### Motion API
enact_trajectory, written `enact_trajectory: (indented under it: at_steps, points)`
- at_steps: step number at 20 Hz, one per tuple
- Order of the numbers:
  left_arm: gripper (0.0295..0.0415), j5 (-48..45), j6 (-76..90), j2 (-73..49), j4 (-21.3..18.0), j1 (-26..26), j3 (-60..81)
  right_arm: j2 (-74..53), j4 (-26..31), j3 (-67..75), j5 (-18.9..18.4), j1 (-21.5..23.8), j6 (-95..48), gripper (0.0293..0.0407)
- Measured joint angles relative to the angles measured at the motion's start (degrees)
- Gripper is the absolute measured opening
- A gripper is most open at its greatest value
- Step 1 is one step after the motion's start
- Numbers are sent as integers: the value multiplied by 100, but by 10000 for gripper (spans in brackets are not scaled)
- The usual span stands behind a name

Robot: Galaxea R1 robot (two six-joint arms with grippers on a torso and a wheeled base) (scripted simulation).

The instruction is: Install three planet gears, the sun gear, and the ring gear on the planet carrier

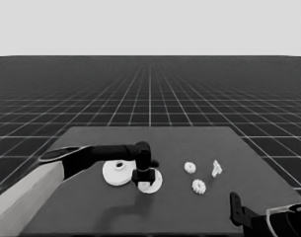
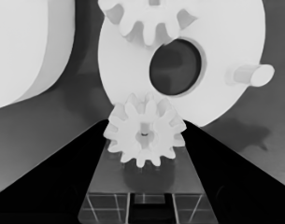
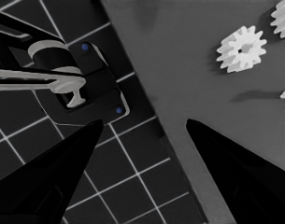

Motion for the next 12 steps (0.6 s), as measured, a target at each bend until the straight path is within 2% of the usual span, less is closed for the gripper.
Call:
enact_trajectory:
  at_steps: [2,3,5,10,12]
  points:
    - [372,-2,2,1,3,2,-2,0,0,0,0,0,0,385]
    - [381,-2,2,1,4,2,-3,0,0,0,0,0,0,385]
    - [384,-2,2,1,4,3,-3,0,0,0,0,0,0,385]
    - [385,-2,2,1,5,3,-4,0,0,0,0,0,0,385]
    - [385,163,-309,-93,-597,-604,440,0,0,0,0,0,0,385]
